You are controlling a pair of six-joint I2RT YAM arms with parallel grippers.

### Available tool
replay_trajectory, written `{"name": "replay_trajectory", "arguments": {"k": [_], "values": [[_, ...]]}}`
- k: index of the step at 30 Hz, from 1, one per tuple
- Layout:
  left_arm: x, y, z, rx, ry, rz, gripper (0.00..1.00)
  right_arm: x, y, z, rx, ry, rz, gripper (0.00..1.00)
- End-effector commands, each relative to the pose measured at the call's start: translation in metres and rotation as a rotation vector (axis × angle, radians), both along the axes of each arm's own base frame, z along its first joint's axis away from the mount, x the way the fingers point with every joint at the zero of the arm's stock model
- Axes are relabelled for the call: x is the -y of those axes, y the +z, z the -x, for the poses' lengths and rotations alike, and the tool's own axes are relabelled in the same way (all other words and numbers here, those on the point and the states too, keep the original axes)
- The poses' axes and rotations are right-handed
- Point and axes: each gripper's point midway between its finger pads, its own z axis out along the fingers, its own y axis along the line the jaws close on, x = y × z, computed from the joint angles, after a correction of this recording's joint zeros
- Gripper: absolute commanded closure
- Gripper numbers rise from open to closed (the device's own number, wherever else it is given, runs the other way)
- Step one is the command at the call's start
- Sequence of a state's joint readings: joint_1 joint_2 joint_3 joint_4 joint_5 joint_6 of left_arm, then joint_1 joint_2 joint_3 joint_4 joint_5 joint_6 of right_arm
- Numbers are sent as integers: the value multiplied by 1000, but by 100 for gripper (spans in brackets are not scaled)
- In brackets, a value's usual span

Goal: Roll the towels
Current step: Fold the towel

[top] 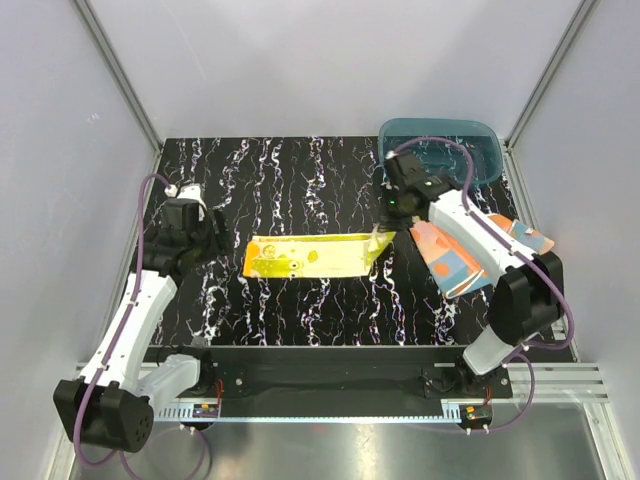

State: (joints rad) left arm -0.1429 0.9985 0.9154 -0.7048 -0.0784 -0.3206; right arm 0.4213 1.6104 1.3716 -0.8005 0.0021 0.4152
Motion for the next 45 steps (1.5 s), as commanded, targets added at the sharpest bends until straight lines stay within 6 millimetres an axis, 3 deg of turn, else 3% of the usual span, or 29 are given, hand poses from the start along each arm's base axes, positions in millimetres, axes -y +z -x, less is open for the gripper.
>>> {"name": "replay_trajectory", "arguments": {"k": [1, 3, 4, 5, 7, 8, 9, 11, 12, 14, 16, 17, 18, 34, 42, 45], "values": [[2, 18, -7, 78, -19, 1, 22, -36, 22, 5, 16, 100, 21, 100], [2, 19, -6, 80, -18, 0, 22, -55, 23, 6, 5, 134, 23, 100], [2, 19, -6, 82, -18, 0, 22, -73, 35, 7, 32, 174, 8, 100], [1, 19, -6, 82, -14, 0, 22, -84, 31, 10, 12, 194, 15, 100], [1, 20, -6, 83, -14, 0, 22, -111, 43, 13, 36, 247, -1, 100], [1, 19, -6, 80, -14, -1, 22, -120, 37, 13, 18, 261, 4, 100], [1, 19, -5, 80, -14, -1, 22, -130, 47, 11, 35, 272, -9, 100], [1, 20, -6, 82, -13, -2, 22, -149, 41, 17, 19, 308, 2, 100], [0, 20, -6, 84, -12, -2, 22, -159, 50, 15, 41, 319, -13, 100], [0, 20, -5, 84, -11, -3, 22, -176, 46, 19, 31, 343, -17, 100], [0, 20, -5, 84, -10, -4, 22, -191, 56, 18, 51, 357, -44, 100], [0, 20, -5, 84, -10, -4, 22, -199, 49, 22, 35, 374, -38, 100], [0, 19, -5, 81, -9, -6, 22, -206, 58, 20, 54, 380, -55, 100], [0, 19, -5, 78, -8, -6, 22, -274, 39, 29, 19, 461, -144, 100], [0, 17, -5, 73, -9, -5, 21, -301, 12, 28, -1, 482, -189, 100], [0, 16, -5, 70, -8, -6, 21, -318, -7, 27, -17, 489, -221, 100]]}}
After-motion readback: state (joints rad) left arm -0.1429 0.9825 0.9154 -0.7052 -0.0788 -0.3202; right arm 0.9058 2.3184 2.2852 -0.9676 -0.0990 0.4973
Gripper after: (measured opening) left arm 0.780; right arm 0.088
